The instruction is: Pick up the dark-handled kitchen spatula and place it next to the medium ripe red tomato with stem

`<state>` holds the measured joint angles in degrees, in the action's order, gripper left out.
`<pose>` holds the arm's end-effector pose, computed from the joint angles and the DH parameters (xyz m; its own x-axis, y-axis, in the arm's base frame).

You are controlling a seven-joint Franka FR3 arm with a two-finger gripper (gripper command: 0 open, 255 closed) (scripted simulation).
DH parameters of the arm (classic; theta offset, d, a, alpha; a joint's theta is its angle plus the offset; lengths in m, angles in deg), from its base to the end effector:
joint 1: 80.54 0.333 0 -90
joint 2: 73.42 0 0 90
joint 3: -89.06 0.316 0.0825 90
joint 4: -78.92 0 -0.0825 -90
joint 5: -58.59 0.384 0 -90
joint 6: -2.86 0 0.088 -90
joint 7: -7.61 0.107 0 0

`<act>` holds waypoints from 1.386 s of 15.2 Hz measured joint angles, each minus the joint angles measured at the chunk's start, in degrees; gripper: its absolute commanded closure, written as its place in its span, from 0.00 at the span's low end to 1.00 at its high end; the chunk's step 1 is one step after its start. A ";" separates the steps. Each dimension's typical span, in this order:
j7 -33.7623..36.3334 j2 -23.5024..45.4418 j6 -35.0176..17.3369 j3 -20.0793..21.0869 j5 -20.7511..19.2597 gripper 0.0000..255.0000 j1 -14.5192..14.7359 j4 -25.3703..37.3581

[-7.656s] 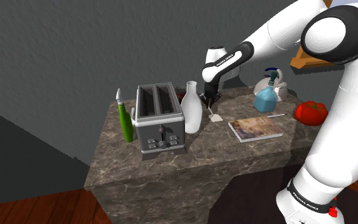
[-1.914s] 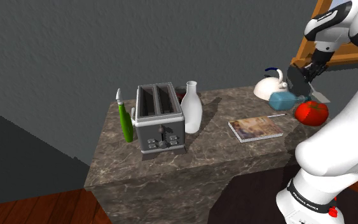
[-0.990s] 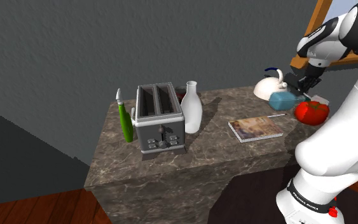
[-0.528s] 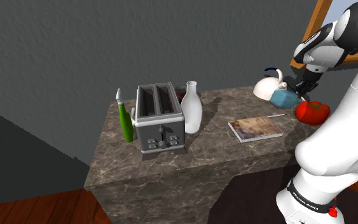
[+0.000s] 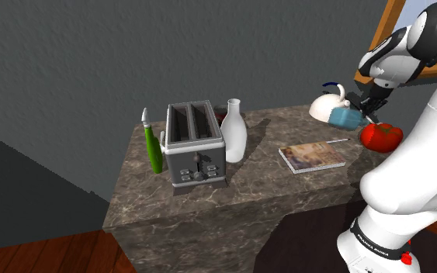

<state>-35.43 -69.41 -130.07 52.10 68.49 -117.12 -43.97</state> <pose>0.1644 -0.5345 0.3886 0.7940 -0.5889 0.1510 -0.5967 -0.8024 0.0077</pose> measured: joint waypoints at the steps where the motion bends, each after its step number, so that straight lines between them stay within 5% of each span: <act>1: -0.13 -0.06 -0.10 0.03 -0.17 1.00 -0.04 -0.09; 3: -0.32 0.26 0.21 0.15 -0.02 1.00 -0.16 0.31; 4: 0.16 -0.08 -0.28 0.19 -0.43 0.00 -0.05 -0.13; 10: 1.48 -0.09 -12.98 -0.72 -3.62 0.00 -0.06 -4.23; 14: 3.18 -1.06 3.58 -0.47 -4.82 0.00 0.48 0.23; 21: 3.42 -1.90 6.37 -0.59 -5.43 0.00 0.44 0.96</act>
